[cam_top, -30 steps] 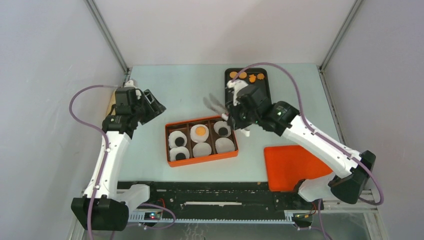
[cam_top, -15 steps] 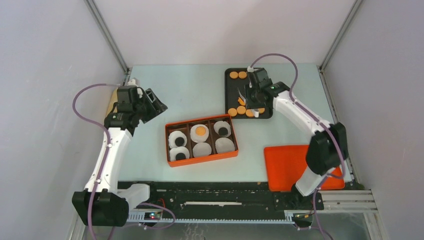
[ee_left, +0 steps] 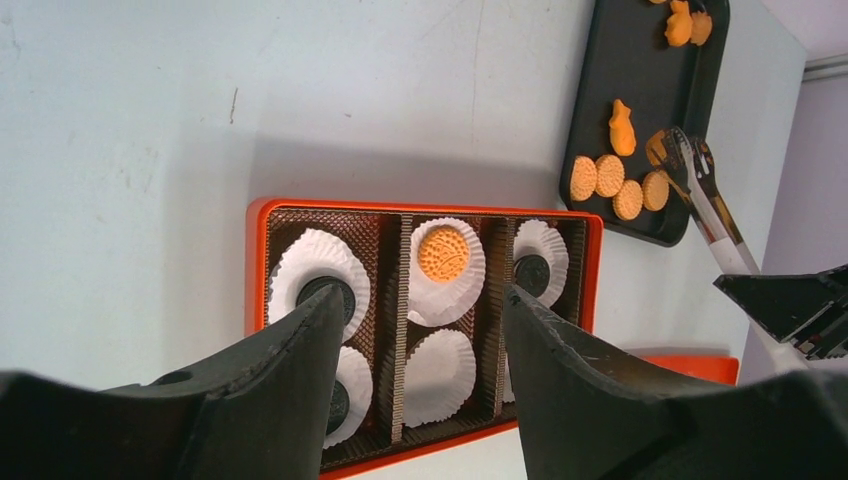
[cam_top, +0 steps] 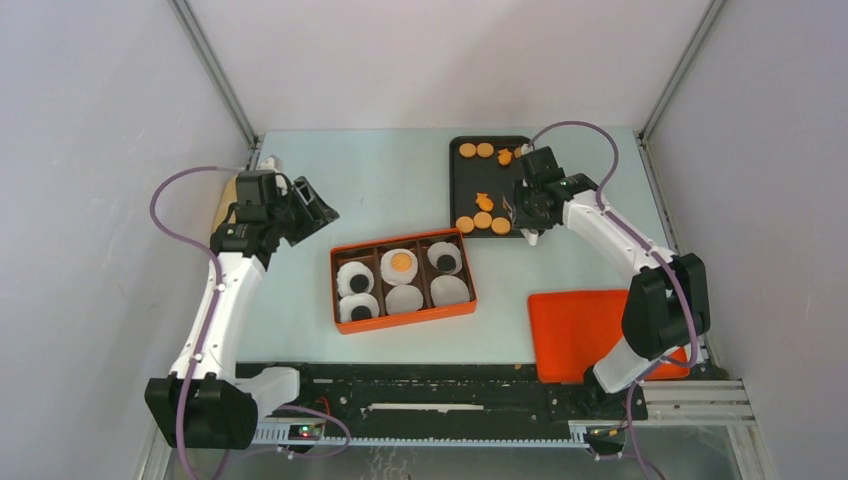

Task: Pack the cookies

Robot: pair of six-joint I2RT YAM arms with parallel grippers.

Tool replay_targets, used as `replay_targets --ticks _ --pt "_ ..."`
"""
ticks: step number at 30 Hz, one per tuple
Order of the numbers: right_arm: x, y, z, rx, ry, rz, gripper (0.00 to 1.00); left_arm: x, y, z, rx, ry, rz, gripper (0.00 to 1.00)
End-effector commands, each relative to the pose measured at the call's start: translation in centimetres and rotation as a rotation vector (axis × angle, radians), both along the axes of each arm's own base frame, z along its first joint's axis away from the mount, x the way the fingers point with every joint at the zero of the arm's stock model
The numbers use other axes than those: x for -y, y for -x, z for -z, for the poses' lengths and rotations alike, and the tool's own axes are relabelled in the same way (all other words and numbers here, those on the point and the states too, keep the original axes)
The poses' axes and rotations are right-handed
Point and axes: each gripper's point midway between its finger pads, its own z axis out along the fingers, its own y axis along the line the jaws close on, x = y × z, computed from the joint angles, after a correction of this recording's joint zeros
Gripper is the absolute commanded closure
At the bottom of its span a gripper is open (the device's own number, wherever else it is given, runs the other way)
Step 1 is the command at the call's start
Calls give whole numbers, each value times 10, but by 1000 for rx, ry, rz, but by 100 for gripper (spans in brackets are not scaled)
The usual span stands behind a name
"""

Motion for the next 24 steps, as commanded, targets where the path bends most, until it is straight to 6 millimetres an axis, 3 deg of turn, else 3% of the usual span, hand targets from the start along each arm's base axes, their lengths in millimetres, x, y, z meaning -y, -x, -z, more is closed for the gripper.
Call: replay_targets --ticks 1,10,16,24 --pt "13 0 -14 50 -21 70 53 5 -6 -11 49 34 18 36" --pt "31 8 2 -8 3 133 49 5 -3 -11 54 32 20 35" --pt "23 31 17 -73 -55 117 50 5 -3 -11 53 33 19 35" --pt "15 45 12 -78 -83 95 62 7 -2 -11 52 41 26 35"
